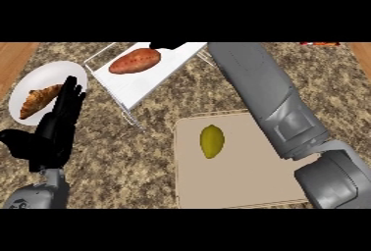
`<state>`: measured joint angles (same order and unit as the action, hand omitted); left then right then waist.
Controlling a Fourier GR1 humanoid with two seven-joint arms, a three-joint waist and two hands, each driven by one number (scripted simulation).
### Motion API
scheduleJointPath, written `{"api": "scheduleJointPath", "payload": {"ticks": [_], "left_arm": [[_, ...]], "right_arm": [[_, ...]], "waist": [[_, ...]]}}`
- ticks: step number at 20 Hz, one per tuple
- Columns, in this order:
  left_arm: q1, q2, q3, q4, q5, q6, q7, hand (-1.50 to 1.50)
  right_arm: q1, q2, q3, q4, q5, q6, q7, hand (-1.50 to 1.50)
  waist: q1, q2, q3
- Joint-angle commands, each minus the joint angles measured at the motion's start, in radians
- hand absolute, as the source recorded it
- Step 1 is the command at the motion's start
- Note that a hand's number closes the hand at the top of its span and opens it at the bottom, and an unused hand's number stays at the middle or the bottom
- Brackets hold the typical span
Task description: Pick the sweet potato from the tray and place it in the tiered shelf
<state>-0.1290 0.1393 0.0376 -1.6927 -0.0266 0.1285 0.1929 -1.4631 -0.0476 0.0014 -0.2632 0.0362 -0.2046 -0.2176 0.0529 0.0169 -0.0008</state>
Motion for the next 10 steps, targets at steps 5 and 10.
{"api": "scheduleJointPath", "payload": {"ticks": [5,10], "left_arm": [[0.022,0.035,0.042,-0.044,0.029,-0.022,0.020,0.00],[-0.013,-0.003,0.028,0.045,0.000,0.008,-0.021,0.00]], "right_arm": [[-0.016,-0.206,-0.090,0.039,-0.057,0.093,0.097,-1.50],[0.054,-0.316,-0.104,0.053,-0.058,0.201,0.061,-1.50]], "waist": [[-0.020,-0.007,0.001],[-0.028,-0.003,0.001]]}}
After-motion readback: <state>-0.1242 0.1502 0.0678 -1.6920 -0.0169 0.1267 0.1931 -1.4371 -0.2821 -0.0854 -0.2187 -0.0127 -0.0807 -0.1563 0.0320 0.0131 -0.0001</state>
